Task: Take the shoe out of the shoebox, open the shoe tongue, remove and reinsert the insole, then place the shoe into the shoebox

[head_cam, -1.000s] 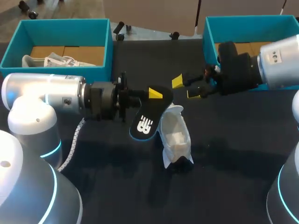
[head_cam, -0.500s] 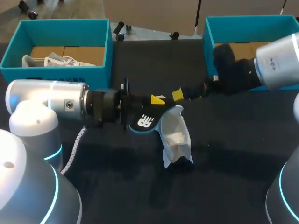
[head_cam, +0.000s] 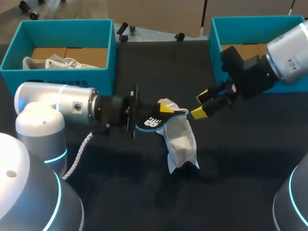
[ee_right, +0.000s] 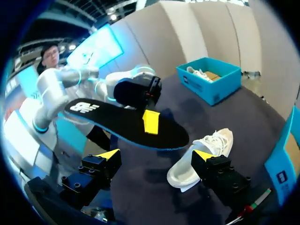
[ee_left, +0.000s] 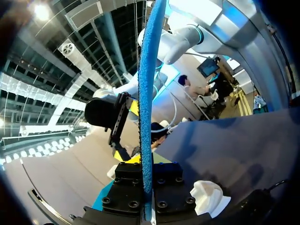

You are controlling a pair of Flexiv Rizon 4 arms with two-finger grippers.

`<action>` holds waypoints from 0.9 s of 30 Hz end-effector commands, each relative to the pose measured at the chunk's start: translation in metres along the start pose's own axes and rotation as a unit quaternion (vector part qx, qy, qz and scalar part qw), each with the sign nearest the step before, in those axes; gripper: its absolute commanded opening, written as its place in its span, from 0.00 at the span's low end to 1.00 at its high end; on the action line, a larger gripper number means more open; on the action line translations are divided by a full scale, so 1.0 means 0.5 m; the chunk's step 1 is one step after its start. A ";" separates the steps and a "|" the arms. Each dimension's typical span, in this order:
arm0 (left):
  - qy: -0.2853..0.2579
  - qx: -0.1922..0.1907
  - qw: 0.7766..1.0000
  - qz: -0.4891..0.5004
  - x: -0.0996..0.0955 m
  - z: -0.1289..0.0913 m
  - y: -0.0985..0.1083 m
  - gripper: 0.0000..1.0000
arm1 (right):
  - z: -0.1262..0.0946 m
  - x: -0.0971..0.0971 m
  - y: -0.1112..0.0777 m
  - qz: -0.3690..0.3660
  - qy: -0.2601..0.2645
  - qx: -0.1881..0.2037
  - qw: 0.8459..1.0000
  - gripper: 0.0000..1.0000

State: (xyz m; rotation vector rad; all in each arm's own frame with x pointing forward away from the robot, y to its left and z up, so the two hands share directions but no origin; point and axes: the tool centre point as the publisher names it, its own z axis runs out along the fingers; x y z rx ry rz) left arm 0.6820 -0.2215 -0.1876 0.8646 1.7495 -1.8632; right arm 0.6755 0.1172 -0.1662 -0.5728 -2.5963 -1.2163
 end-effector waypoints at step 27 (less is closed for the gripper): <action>-0.038 0.013 0.998 -0.049 0.024 0.002 -0.014 0.00 | 0.007 -0.064 -0.062 -0.197 -0.041 0.106 0.974 1.00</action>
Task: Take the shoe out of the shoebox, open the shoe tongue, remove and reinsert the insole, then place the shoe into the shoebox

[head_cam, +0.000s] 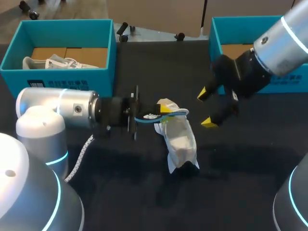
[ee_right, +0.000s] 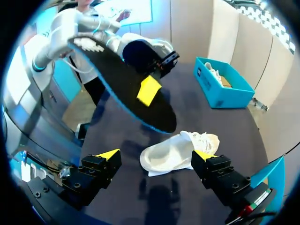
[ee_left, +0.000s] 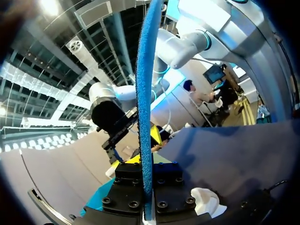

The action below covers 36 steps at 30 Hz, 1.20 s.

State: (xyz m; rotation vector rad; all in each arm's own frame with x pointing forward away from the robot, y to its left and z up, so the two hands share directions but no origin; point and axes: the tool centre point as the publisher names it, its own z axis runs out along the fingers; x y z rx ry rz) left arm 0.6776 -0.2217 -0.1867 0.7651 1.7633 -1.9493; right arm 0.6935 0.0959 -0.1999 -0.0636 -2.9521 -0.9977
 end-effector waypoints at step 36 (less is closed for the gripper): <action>-0.071 -0.054 0.996 -0.027 0.096 0.021 0.049 0.00 | 0.075 -0.023 -0.129 -0.029 -0.059 0.051 0.997 1.00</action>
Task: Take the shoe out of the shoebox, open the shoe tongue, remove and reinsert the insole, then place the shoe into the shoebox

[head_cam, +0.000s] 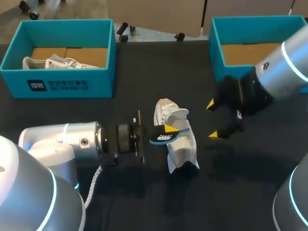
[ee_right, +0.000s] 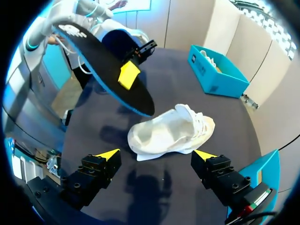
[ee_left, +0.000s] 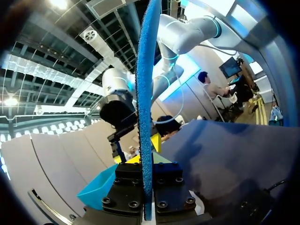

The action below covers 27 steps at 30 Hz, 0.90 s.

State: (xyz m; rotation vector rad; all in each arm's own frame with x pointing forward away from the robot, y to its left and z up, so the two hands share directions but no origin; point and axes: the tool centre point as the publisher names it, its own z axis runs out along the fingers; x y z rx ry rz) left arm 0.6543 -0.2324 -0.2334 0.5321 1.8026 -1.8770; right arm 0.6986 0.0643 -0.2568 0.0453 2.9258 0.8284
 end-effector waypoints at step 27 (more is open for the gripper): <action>0.032 -0.020 0.999 -0.021 0.015 0.011 0.050 0.00 | 0.140 -0.058 -0.025 -0.074 -0.005 0.006 0.997 1.00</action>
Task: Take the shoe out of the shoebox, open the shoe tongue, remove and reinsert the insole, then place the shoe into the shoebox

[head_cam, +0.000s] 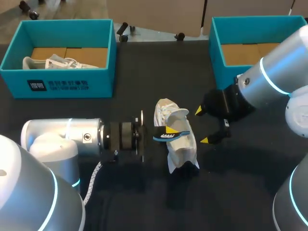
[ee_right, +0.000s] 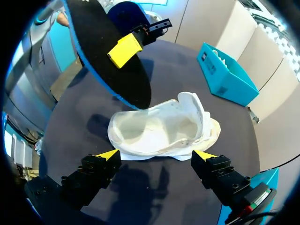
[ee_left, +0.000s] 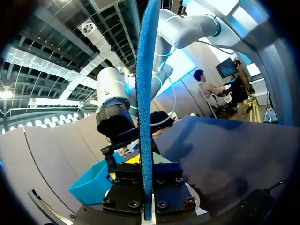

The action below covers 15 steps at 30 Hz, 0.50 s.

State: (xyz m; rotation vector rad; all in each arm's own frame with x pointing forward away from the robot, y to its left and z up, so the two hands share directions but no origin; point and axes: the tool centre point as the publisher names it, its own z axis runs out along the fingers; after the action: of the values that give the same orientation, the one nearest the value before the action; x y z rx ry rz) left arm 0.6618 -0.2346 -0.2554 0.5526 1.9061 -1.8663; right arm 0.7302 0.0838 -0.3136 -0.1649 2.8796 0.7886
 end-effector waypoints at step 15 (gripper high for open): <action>0.008 -0.005 1.000 0.006 -0.011 0.039 -0.005 0.00 | 0.038 0.001 -0.029 0.002 0.018 0.001 1.000 1.00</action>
State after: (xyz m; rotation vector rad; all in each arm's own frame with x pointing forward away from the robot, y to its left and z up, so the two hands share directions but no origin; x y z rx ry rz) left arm 0.6635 -0.2457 -0.2509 0.5754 1.9075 -1.8575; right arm 0.7340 0.0808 -0.3348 -0.1742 2.9161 0.7878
